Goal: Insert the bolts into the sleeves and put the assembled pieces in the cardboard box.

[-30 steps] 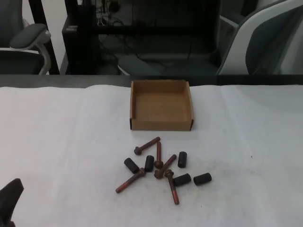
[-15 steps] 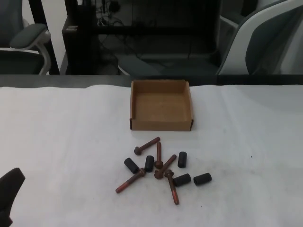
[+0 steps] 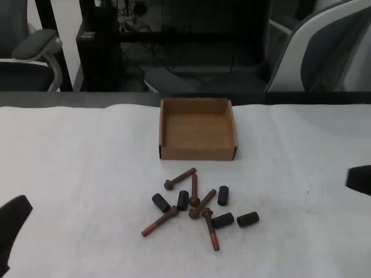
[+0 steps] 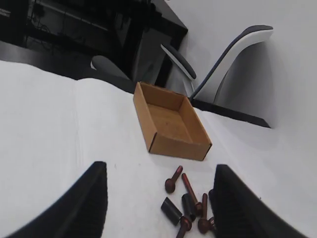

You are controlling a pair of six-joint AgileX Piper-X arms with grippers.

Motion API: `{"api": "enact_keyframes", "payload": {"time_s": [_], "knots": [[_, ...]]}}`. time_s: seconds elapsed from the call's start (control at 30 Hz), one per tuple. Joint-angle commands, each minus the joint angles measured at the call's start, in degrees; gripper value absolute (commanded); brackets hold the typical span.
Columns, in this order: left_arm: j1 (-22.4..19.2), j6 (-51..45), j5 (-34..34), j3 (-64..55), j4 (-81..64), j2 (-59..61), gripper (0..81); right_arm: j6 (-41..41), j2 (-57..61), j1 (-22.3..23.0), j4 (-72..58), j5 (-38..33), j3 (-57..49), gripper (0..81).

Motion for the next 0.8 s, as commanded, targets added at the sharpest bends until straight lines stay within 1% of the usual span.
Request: {"api": "enact_keyframes", "payload": {"time_s": [0.0,0.07,0.17,0.33,0.43,0.47,0.5,0.57,0.6,0.63,0.77], "knots": [[-0.3,0.2,0.4,-1.8,-0.5,-0.1,62.3,-0.2,8.7,1.5,3.9,-3.5,-5.4,70.0],[-0.3,1.1,1.2,-2.2,-0.7,-0.1,62.3,-2.2,14.0,3.2,4.8,-6.0,-7.7,70.0],[-0.3,2.6,4.0,-2.2,-0.7,-0.1,62.3,-7.8,20.8,6.3,5.1,-9.3,-11.1,70.0],[-0.3,2.6,4.4,-2.2,-1.1,-0.1,62.3,-25.3,29.0,11.9,5.5,-11.1,-16.3,70.0],[-0.3,2.3,4.4,-2.2,-2.1,-0.1,62.3,-42.8,32.2,15.3,5.5,-10.7,-18.5,70.0],[-0.3,2.4,4.4,-2.2,-2.6,-0.1,62.3,-46.5,32.8,16.2,5.5,-10.1,-18.8,70.0],[-0.3,2.4,4.4,-2.2,-3.4,-0.1,62.3,-55.7,33.8,17.3,5.4,-9.1,-19.0,70.0],[-0.3,2.4,4.4,-2.2,-5.1,-0.1,62.3,-66.6,34.9,18.9,5.4,-7.3,-19.0,70.0],[-0.3,2.4,4.4,-2.2,-5.6,-0.1,62.3,-69.6,35.5,19.4,5.4,-5.8,-19.0,70.0],[-0.3,2.0,4.3,-2.2,-6.3,-0.1,62.3,-76.0,36.2,20.0,5.4,-3.2,-19.0,70.0],[-0.3,-1.1,4.3,-2.2,-8.0,-0.1,62.3,-88.5,38.6,20.3,4.8,4.4,-19.0,70.0]]}}
